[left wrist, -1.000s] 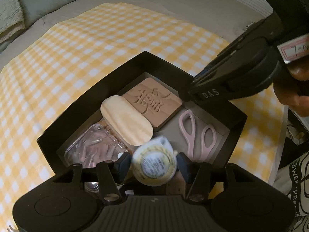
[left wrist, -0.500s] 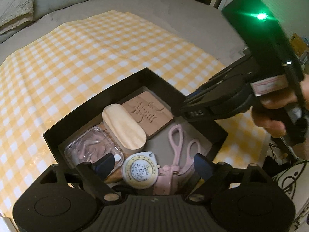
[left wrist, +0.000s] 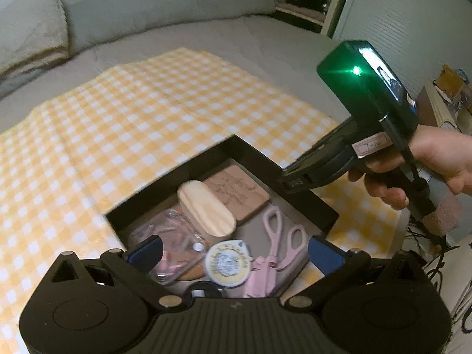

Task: Organize rigid objects
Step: 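Move the left tool to the white USB charger and close on it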

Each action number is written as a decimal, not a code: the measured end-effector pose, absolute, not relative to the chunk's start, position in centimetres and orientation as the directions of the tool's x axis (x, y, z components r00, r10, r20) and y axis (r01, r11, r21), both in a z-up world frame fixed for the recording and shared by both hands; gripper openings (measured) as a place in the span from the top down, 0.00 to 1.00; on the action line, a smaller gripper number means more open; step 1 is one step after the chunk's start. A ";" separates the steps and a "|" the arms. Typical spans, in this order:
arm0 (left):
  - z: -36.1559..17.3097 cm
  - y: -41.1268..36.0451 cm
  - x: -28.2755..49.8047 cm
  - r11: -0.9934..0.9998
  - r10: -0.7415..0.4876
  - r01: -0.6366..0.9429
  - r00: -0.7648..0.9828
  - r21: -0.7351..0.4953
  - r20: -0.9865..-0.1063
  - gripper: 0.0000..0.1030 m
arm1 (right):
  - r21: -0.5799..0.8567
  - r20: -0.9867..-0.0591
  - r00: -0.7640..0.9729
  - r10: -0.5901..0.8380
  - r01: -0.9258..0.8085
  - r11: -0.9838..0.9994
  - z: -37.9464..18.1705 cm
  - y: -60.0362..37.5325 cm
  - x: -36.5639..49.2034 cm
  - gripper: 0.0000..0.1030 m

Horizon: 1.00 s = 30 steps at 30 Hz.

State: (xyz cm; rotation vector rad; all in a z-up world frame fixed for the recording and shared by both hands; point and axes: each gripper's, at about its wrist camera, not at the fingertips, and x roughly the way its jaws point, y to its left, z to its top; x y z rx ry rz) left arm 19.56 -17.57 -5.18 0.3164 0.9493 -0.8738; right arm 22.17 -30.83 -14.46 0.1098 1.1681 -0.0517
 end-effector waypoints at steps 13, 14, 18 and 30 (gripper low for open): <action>-3.9 -10.3 21.7 0.745 -0.436 0.667 0.455 -0.027 -0.777 0.00 | 0.057 -0.912 0.410 0.012 0.097 0.994 -13.3 -32.4 22.2 0.97; -4.0 -9.7 22.0 0.759 -0.423 0.651 0.465 -0.024 -0.778 0.00 | 0.058 -0.912 0.410 0.013 0.098 0.994 -13.3 -32.2 22.2 0.97; -4.7 -6.5 23.6 0.817 -0.358 0.577 0.504 -0.002 -0.786 0.00 | 0.057 -0.912 0.410 0.012 0.098 0.994 -13.4 -32.1 22.3 0.97; -8.8 1.0 26.7 0.892 -0.172 0.444 0.507 0.085 -0.845 0.00 | 0.052 -0.912 0.409 0.008 0.095 0.994 -13.4 -32.0 22.2 0.96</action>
